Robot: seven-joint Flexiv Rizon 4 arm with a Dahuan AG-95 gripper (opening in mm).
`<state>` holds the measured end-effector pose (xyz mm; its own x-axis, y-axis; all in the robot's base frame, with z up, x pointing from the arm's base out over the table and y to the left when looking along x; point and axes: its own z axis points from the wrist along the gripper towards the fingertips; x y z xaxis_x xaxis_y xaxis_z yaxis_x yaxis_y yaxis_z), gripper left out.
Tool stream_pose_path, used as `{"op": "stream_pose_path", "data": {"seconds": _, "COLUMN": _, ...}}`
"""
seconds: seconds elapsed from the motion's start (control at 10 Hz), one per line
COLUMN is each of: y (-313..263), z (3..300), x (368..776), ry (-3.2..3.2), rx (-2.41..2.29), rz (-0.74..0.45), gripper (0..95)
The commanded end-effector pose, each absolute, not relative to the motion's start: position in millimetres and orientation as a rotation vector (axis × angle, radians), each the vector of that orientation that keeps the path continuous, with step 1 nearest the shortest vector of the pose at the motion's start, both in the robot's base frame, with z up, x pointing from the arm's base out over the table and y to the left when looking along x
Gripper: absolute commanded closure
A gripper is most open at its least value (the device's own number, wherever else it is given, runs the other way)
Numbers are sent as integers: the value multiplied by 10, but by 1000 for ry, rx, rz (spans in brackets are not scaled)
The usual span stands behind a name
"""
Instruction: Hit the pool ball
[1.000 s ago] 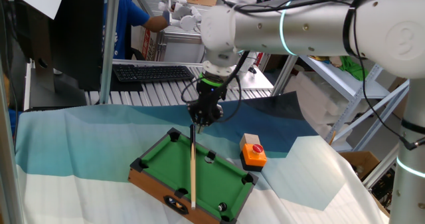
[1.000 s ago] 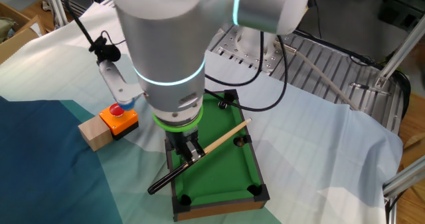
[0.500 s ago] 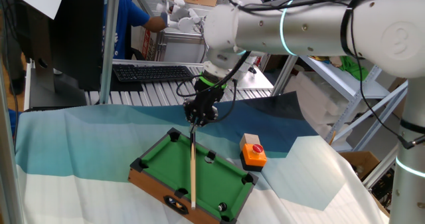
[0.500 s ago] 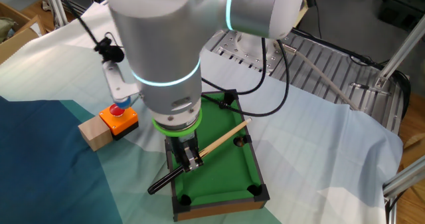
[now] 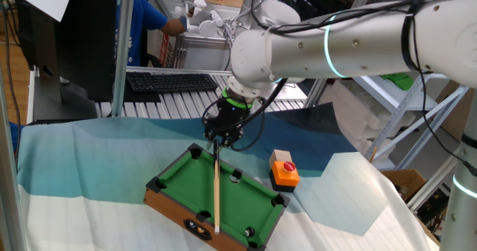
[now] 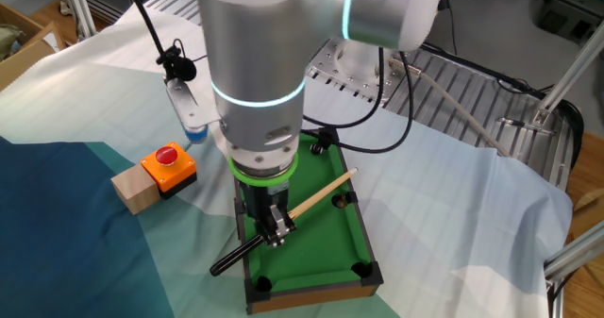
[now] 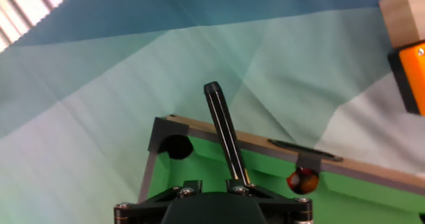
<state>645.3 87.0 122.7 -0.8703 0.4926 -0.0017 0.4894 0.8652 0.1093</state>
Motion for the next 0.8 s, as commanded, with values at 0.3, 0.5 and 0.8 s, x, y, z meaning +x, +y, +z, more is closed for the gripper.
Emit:
{"op": "stream_pose_path", "data": {"seconds": 0.3, "y": 845, "z": 1154, "x": 6479, "ry": 3064, "rx": 614, "rz": 41, "gripper": 760}}
{"op": "stream_pose_path", "data": {"seconds": 0.5, "y": 780, "z": 1109, "x": 6499, "ry": 3071, "rx": 590, "rz": 52, "gripper": 760}}
{"op": "stream_pose_path", "data": {"seconds": 0.8, "y": 711, "z": 1062, "x": 6516, "ry": 3073, "rx": 578, "rz": 65, "gripper": 760}}
